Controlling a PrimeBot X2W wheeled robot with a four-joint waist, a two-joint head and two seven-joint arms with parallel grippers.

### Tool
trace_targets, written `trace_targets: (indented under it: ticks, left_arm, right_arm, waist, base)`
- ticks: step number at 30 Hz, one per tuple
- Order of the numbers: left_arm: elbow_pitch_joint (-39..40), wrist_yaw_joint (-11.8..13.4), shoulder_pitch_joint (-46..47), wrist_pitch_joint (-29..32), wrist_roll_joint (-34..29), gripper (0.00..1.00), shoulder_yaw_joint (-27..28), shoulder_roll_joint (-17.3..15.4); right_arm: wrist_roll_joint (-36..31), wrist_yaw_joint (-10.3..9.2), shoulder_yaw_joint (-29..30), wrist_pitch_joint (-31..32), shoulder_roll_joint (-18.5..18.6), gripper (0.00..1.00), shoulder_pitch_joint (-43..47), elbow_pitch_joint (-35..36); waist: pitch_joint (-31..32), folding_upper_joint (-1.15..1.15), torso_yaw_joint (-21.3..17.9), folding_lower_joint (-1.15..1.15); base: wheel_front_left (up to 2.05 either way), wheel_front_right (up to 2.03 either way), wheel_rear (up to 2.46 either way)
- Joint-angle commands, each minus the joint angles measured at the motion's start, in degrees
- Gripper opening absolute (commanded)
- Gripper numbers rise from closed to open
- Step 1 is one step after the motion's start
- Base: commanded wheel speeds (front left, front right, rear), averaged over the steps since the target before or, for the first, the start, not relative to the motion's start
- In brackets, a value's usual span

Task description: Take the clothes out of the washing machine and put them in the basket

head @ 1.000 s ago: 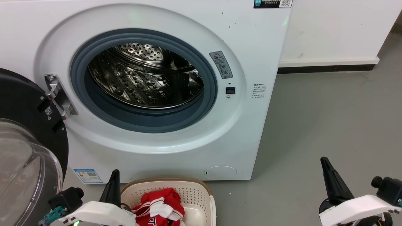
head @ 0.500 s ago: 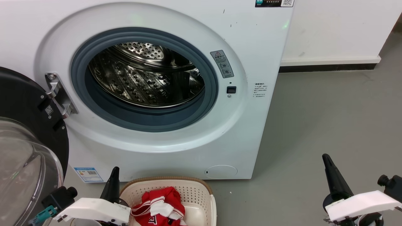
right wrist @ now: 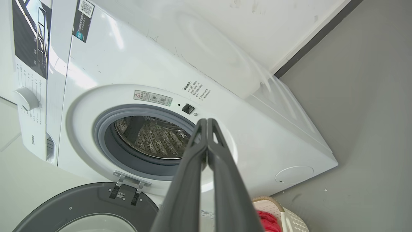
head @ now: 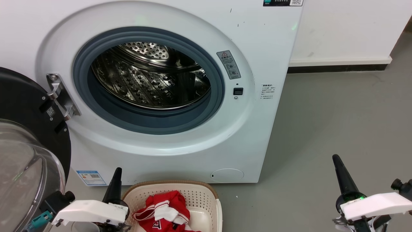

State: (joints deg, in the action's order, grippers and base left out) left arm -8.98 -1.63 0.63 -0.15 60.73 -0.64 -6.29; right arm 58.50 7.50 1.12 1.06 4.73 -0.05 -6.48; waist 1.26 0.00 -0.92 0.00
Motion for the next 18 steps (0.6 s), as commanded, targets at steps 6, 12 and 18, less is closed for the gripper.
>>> trace_targets:
  ticks: [6, 12, 18]
  left_arm:
    - [-0.3, -1.0, 2.0, 0.7, 4.6, 0.0, 0.9, 0.3]
    - [-0.9, -1.6, 2.5, 1.3, 8.2, 0.0, 1.5, 0.5]
    - [-1.4, -2.3, 2.9, 1.9, 11.5, 0.0, 2.1, 0.7]
  right_arm:
    - [5.1, 0.0, 0.4, 0.4, 0.4, 0.0, -2.0, -0.7]
    - [9.0, 0.0, 0.7, 0.8, 0.4, 0.0, -2.6, -1.5]
    - [12.7, 0.0, 1.0, 1.1, 0.3, 0.0, -3.1, -2.3]
  waist:
    - [-0.1, 0.0, 0.1, 0.0]
    - [-0.3, 0.0, 0.2, 0.0]
    - [-0.4, 0.0, 0.3, 0.0]
  base:
    - [0.0, 0.0, 0.0]
    - [0.0, 0.0, 0.0]
    - [0.0, 0.0, 0.0]
